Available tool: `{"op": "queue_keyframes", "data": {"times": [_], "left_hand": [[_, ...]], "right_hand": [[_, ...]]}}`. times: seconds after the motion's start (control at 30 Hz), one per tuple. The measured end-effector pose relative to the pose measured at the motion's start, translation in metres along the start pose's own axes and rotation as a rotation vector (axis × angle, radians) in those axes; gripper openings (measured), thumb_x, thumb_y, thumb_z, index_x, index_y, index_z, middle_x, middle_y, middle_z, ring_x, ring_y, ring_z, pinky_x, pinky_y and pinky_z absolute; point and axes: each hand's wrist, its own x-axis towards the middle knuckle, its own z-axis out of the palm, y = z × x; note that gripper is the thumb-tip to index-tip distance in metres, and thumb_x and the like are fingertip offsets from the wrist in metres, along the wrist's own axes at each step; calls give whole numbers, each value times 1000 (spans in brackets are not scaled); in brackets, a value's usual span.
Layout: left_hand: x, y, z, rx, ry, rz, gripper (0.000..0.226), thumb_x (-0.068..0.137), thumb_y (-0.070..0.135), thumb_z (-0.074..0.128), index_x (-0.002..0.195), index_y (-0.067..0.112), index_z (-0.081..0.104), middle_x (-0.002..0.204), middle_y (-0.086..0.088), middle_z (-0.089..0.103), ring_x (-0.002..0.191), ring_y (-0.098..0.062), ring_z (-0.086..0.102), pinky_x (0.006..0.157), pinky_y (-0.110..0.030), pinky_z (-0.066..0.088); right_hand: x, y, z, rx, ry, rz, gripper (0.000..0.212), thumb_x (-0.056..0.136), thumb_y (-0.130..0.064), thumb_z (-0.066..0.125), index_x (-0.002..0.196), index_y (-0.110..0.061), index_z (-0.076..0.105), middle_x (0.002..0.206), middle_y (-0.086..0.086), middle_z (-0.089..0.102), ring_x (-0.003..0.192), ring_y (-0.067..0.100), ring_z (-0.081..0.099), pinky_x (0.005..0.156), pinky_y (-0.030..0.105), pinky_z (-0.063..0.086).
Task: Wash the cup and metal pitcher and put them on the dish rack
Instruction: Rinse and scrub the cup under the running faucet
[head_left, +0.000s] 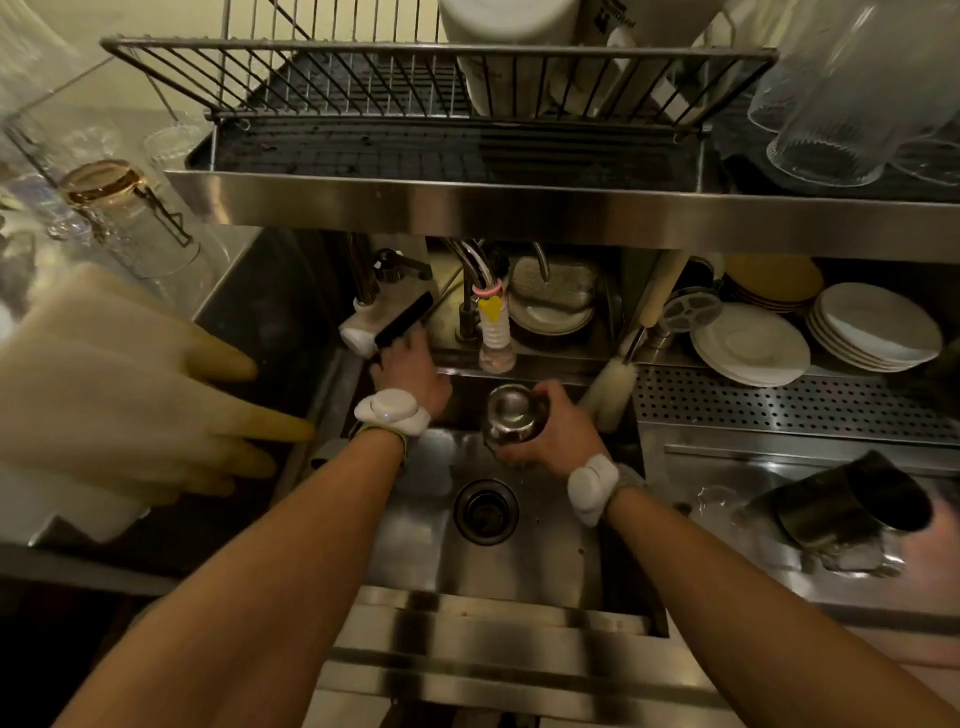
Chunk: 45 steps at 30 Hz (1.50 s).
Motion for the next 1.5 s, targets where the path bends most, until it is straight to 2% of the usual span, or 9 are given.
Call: {"op": "queue_keyframes", "data": {"times": [0.1,0.27,0.63,0.73,0.83,0.93,1.0,1.1,1.5], "left_hand": [[-24,-4,17,-64,-295,116,47,87,12,55,133,13,49,132,-15,58,122,-35,55,103,-40,45],[-35,-4,10,-15,-408,137,56,83,5,57,137,16,47,134,-11,57,125,-30,54,104,-34,45],[-47,-5,-3,101,-430,181,47,85,11,58,132,12,54,133,-14,58,122,-35,54,98,-35,47],[-48,-10,-3,83,-427,167,51,85,11,58,135,14,52,135,-12,57,124,-33,54,101,-34,45],[-48,-13,-2,84,-424,141,54,85,12,58,138,16,50,137,-11,57,126,-31,53,104,-33,43],[-49,-15,-3,94,-430,147,53,84,14,59,137,17,51,136,-11,57,125,-31,54,103,-33,45],[-50,-13,-2,87,-421,142,51,83,15,59,134,18,54,134,-10,58,123,-32,55,100,-33,46],[-50,-14,-2,87,-430,162,52,82,15,60,133,18,54,135,-10,58,124,-31,55,99,-32,46],[-46,-33,-5,67,-408,119,57,83,17,63,138,17,47,133,-13,58,123,-32,55,101,-36,47]], "right_hand": [[-6,4,4,-26,29,14,85,52,-30,91,123,-16,45,117,4,62,103,17,59,86,26,48],[-11,1,7,-7,42,20,82,53,-26,91,121,-14,47,116,3,63,107,20,60,86,25,48],[-14,-14,3,-7,38,-3,68,53,-29,90,114,-13,62,110,3,69,104,19,64,85,25,49],[-16,-10,1,-114,-14,-10,69,52,-30,90,114,-14,62,110,3,68,102,19,63,85,27,49],[-18,-9,0,-25,44,5,68,54,-28,90,114,-13,62,107,-1,68,99,15,62,84,24,48],[-18,-9,4,-53,25,0,56,56,-28,88,106,-15,67,98,-3,69,93,15,65,75,22,50],[-21,-19,6,2,71,-25,54,57,-25,89,105,-14,67,99,-1,70,94,15,66,80,25,53],[-20,-22,14,-49,-23,7,46,53,-29,88,93,-17,70,90,-3,71,83,12,66,73,23,52],[-23,-16,9,62,-27,43,56,55,-28,89,105,-16,68,98,-2,70,93,14,65,80,23,50]]}}
